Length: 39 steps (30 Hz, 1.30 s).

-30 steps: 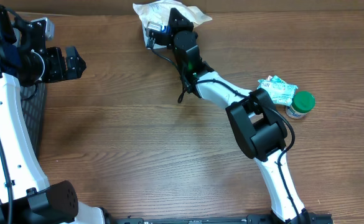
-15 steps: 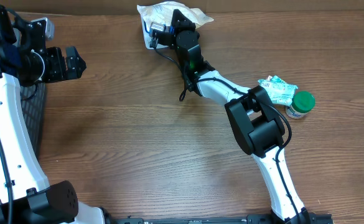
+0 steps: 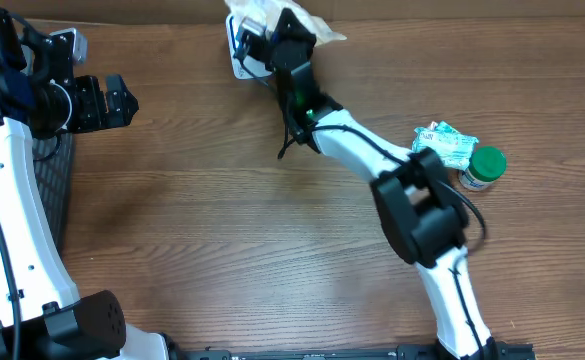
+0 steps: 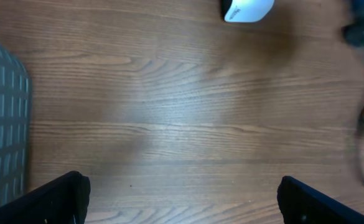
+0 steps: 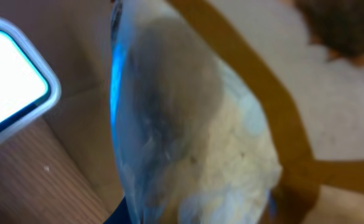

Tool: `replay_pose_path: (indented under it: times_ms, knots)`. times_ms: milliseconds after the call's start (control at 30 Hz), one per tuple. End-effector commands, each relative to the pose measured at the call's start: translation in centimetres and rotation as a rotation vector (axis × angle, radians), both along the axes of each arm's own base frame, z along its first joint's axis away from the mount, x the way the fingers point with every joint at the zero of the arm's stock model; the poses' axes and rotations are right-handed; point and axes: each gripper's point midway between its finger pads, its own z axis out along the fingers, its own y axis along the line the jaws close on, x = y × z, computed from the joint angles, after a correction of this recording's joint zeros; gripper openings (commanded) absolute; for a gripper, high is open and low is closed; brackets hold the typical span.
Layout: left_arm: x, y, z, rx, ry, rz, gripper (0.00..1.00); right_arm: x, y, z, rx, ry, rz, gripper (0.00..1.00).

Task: Scan the item barcode
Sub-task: 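Carry the bread bag right and drop it beside the jar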

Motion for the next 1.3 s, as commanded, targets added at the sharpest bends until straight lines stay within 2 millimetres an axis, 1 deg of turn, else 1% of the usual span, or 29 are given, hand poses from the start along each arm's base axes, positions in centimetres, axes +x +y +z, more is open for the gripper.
replay_pose_path:
  times_ms: [0,100,167,200,267,367,433,500,600,633,767,800,900,1067,1167,1267]
  knots:
    - [0.1,0.2,0.0,0.002,-0.003,0.0,0.99,-4.5,-2.7,13.8,0.289,-0.105,-0.08,0.04]
    - [0.1,0.2,0.0,0.002,-0.003,0.0,1.0,-7.9,-4.4,15.7,0.441,0.004,-0.11,0.04]
    - [0.1,0.2,0.0,0.002,-0.003,0.0,1.0,-10.4,-6.0,16.3,0.549,0.08,-0.152,0.04]
    - [0.1,0.2,0.0,0.002,-0.003,0.0,1.0,-11.9,-6.7,16.2,0.604,0.138,-0.166,0.04]
    - [0.1,0.2,0.0,0.002,-0.003,0.0,1.0,-14.6,-7.6,15.4,0.689,0.277,-0.165,0.04]
    - [0.1,0.2,0.0,0.002,-0.003,0.0,0.99,-19.0,-8.4,12.9,0.802,0.559,-0.143,0.04]
    - [0.1,0.2,0.0,0.002,-0.003,0.0,0.99,-21.2,-9.3,10.8,0.84,0.731,-0.163,0.04]
    - [0.1,0.2,0.0,0.002,-0.003,0.0,0.99,-22.7,-10.8,8.8,0.847,0.859,-0.213,0.04]
    - [0.1,0.2,0.0,0.002,-0.003,0.0,1.0,-23.8,-14.6,5.1,0.813,0.967,-0.377,0.04]
    - [0.1,0.2,0.0,0.002,-0.003,0.0,1.0,-24.0,-16.1,3.6,0.803,0.999,-0.444,0.04]
    - [0.1,0.2,0.0,0.002,-0.003,0.0,1.0,-24.2,-20.1,-0.3,0.804,1.065,-0.598,0.04]
    - [0.1,0.2,0.0,0.002,-0.003,0.0,1.0,-24.2,-21.3,-1.6,0.808,1.079,-0.641,0.04]
    - [0.1,0.2,0.0,0.002,-0.003,0.0,0.99,-24.0,-23.4,-3.9,0.819,1.098,-0.711,0.04]
    - [0.1,0.2,0.0,0.002,-0.003,0.0,1.0,-24.0,-25.8,-7.4,0.795,1.139,-0.79,0.04]
    - [0.1,0.2,0.0,0.002,-0.003,0.0,1.0,-24.0,-27.4,-8.9,0.784,1.151,-0.851,0.05]
    - [0.1,0.2,0.0,0.002,-0.003,0.0,0.99,-24.0,-28.6,-9.8,0.791,1.16,-0.892,0.04]
